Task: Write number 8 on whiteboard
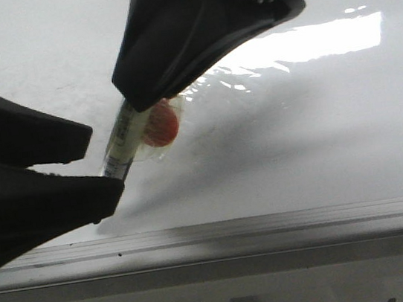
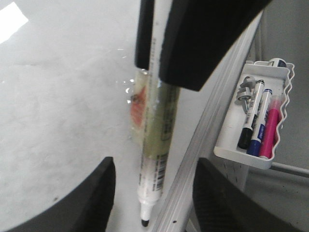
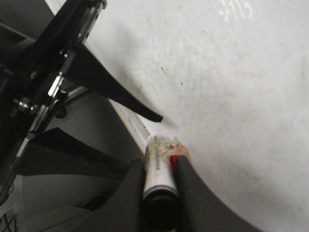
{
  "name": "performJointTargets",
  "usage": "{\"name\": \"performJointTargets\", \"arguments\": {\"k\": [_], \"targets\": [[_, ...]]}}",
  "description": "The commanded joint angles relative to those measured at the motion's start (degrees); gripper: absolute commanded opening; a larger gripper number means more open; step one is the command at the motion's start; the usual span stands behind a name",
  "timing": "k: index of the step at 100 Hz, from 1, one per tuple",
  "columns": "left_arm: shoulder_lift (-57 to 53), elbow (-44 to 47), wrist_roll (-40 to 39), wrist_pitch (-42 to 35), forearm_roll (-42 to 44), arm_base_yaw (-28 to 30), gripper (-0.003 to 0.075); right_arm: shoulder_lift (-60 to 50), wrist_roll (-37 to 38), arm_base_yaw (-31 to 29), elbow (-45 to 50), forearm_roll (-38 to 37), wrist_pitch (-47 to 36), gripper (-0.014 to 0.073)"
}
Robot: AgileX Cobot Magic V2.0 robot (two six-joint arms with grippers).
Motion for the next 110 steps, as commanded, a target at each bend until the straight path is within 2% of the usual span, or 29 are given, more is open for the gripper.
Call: {"name": "performJointTargets", "arguments": {"k": [1,14,24,39,71,97,102,110], "targets": [[-4.22,-1.84,-0.72,-0.31,-4.79,-0.08,0.0368,-2.34,-0.12,-0.20,-1.95,-0.42,-2.86,-0.0071],[-13.14,-1.84,-0.72,4.13,-14.96,0.37,0.0368,-5.69,2.11,-0.20,-2.07,-0.42,-2.51,-0.0070],[-19.46,-1.84,-0.72,4.78,-15.28,0.73,0.0368,-8.01,5.08,-1.29,-3.52,-0.42,-0.36,-0.0052],[-25.65,-1.84,-0.72,4.65,-15.28,1.81,0.0368,-8.82,5.06,-4.22,-7.86,-1.35,2.06,-0.0050],[-26.74,-1.84,-0.72,4.98,-15.37,3.18,0.0368,-5.67,5.16,-14.08,-12.28,-2.23,4.14,-0.0050],[-26.74,-1.84,-0.72,4.74,-15.37,3.18,0.0368,-1.17,5.64,-13.12,-12.28,-2.64,9.95,-0.0050],[-26.74,-1.84,-0.72,4.74,-15.37,3.18,0.0368,-2.37,7.66,-13.12,-12.28,-4.51,11.72,-0.0050],[-26.74,-1.84,-0.72,4.74,-15.37,3.18,0.0368,-5.14,12.96,-13.12,-12.28,-12.82,16.07,-0.0051]]}}
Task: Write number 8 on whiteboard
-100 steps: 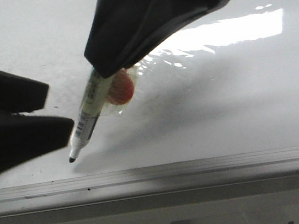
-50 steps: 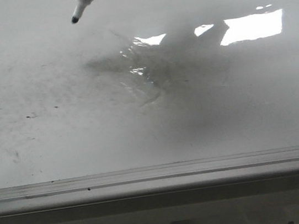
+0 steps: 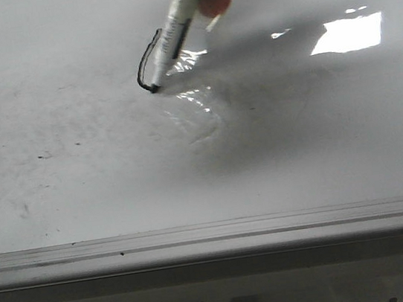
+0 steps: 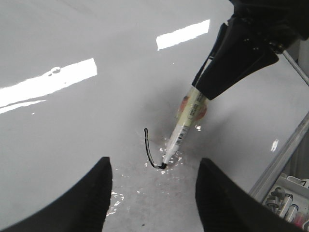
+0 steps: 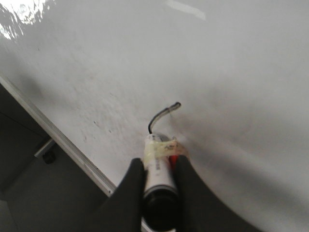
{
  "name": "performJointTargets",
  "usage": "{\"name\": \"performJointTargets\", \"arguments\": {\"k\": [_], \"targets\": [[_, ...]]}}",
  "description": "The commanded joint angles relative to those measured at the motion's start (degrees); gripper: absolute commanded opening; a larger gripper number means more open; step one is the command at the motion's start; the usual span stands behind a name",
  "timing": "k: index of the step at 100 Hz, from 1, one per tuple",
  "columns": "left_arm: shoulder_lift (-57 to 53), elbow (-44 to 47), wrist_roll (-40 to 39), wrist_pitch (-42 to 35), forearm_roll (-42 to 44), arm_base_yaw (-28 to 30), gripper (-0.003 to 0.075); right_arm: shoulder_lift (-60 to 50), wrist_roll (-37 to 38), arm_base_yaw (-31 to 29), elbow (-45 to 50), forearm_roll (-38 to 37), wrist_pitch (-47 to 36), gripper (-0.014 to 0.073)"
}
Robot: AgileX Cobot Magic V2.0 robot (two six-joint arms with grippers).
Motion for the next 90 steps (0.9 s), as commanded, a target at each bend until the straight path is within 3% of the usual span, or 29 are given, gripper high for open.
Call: {"name": "performJointTargets", "arguments": {"k": [1,16,36,56,90], "targets": [[-0.04,-1.84,-0.62,-4.23,-0.63,0.25,0.0368,-3.12,3.58,-0.56,-1.35,-10.61,2.95,-0.0051],[-0.04,-1.84,-0.62,-4.23,-0.63,0.25,0.0368,-4.18,3.58,1.23,-0.02,-7.58,6.45,-0.0051],[-0.04,-1.84,-0.62,-4.27,-0.63,0.25,0.0368,-1.66,3.68,6.08,0.55,-6.92,-3.64,-0.0051],[-0.04,-1.84,-0.62,-4.36,-0.63,0.25,0.0368,-3.56,11.72,5.40,-1.35,-18.93,-3.89,-0.0051],[-0.04,-1.84,-0.62,-4.13,-0.37,0.25,0.0368,-2.41,11.87,7.50,-2.45,-18.80,-7.08,-0.0051]]}}
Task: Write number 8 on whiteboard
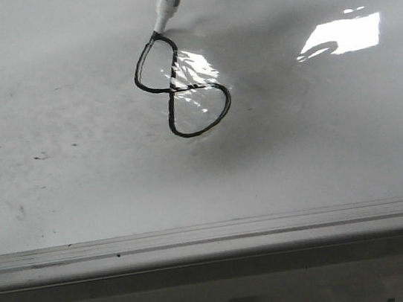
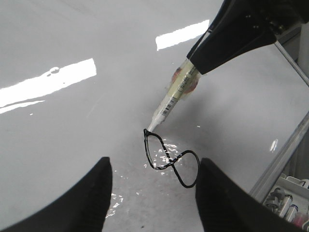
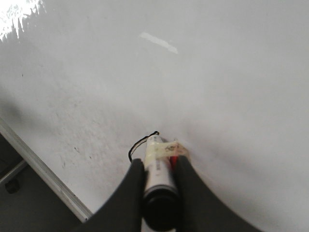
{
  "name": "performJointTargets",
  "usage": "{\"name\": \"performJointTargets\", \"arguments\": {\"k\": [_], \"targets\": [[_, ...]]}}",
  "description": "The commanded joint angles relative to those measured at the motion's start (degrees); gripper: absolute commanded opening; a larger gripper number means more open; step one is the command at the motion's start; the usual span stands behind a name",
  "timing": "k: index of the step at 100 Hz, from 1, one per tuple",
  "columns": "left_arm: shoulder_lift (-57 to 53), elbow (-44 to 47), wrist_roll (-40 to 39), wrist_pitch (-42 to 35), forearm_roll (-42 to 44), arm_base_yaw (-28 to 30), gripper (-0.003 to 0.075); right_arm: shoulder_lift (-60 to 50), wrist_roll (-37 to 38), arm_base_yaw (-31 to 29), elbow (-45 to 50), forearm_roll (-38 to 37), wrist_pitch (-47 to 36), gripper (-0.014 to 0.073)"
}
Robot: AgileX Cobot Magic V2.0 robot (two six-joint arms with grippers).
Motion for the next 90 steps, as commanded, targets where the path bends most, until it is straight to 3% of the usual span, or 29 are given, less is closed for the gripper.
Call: {"name": "performJointTargets", "arguments": {"k": [1,21,39,63,90], "targets": [[0.07,-1.84,-0.62,-4.13,-0.36,0.25,0.0368,-0.90,0.04,1.40,-2.07,-1.97,-3.13,-0.0051],[7.63,-1.64,-0.62,-4.97,2.79,0.01,0.0368,-2.02,0.04,9.13,-1.96,-1.52,-0.25,-0.0052],[17.19,-2.04,-0.62,-14.51,4.79,-2.48,0.0368,2.38,0.04,13.39,-1.96,-0.06,1.32,-0.0051],[24.23,-3.85,-0.62,-15.56,8.53,-7.32,0.0368,4.25,1.49,14.55,-1.96,0.34,0.65,-0.0052],[25.23,-3.85,-0.51,-16.52,7.79,-7.33,0.0365,4.25,1.49,14.55,-1.96,3.46,2.08,-0.0052]]}}
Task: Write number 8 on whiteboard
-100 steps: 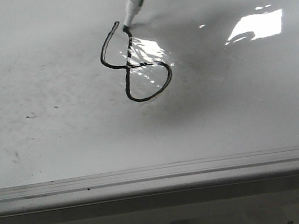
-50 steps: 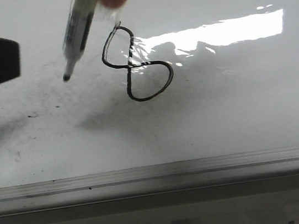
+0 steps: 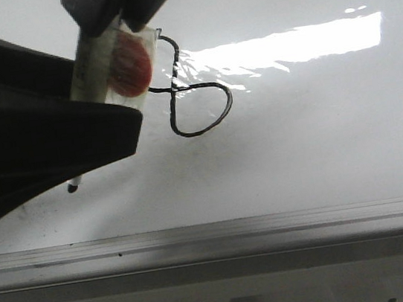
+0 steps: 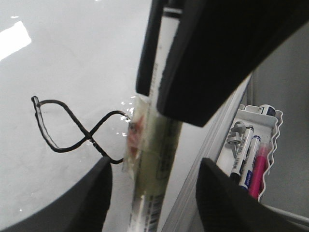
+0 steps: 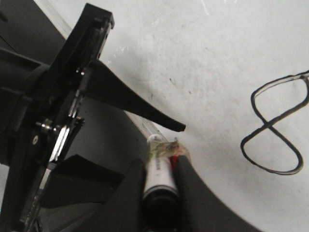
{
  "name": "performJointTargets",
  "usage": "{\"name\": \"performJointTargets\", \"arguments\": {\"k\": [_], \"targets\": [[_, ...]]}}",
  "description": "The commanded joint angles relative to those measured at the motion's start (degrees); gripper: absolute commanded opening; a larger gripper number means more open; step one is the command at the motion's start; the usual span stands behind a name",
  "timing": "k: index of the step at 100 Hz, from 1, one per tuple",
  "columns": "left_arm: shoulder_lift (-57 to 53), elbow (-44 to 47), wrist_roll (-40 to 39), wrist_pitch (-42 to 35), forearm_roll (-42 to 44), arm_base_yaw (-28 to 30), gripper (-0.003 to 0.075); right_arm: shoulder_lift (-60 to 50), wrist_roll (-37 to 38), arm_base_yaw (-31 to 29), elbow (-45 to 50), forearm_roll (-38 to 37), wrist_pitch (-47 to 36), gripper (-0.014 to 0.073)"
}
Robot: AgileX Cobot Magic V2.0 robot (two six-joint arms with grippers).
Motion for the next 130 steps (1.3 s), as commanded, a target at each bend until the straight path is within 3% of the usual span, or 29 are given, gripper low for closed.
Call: {"name": "performJointTargets", "arguments": {"k": [1,17,38,63,74,88,97,114,130], "targets": [[-0.38,-1.85,-0.51,-4.81,-0.81,-0.40,0.0365,-1.26,0.23,0.06,-1.96,-0.17,-2.60,-0.0052],[-0.38,-1.85,-0.51,-2.72,-1.03,-0.40,0.0274,-1.77,0.23,0.06,-1.96,0.11,-1.08,-0.0052],[-0.38,-1.85,-0.51,-1.95,-1.03,-0.40,-0.0017,-2.00,0.23,0.06,-1.96,1.98,-1.59,-0.0052],[-0.38,-1.85,-0.63,-1.95,-1.03,-0.40,-0.0020,-2.00,0.23,0.06,-1.96,2.68,-2.64,-0.0027],[-0.38,-1.85,-0.63,-1.63,-4.84,-0.40,-0.0020,-2.14,0.23,0.06,-1.96,2.99,-4.45,0.0129],[-0.62,-1.85,-0.52,0.68,-19.07,-0.40,-0.0020,-2.73,0.23,-0.06,-1.96,2.37,-4.70,0.0302],[-0.62,-1.99,-0.52,4.03,-24.80,-0.12,-0.0021,-3.54,0.23,-0.06,-1.96,2.39,-4.34,0.0308],[-0.62,-1.99,-0.52,6.31,-43.62,3.56,-0.0021,-4.47,0.23,-0.06,-1.96,2.39,-4.09,0.0308],[-0.62,-1.99,-0.52,8.23,-47.20,7.42,-0.0021,-4.84,0.60,-0.06,-1.96,2.69,-3.95,0.0308]]}}
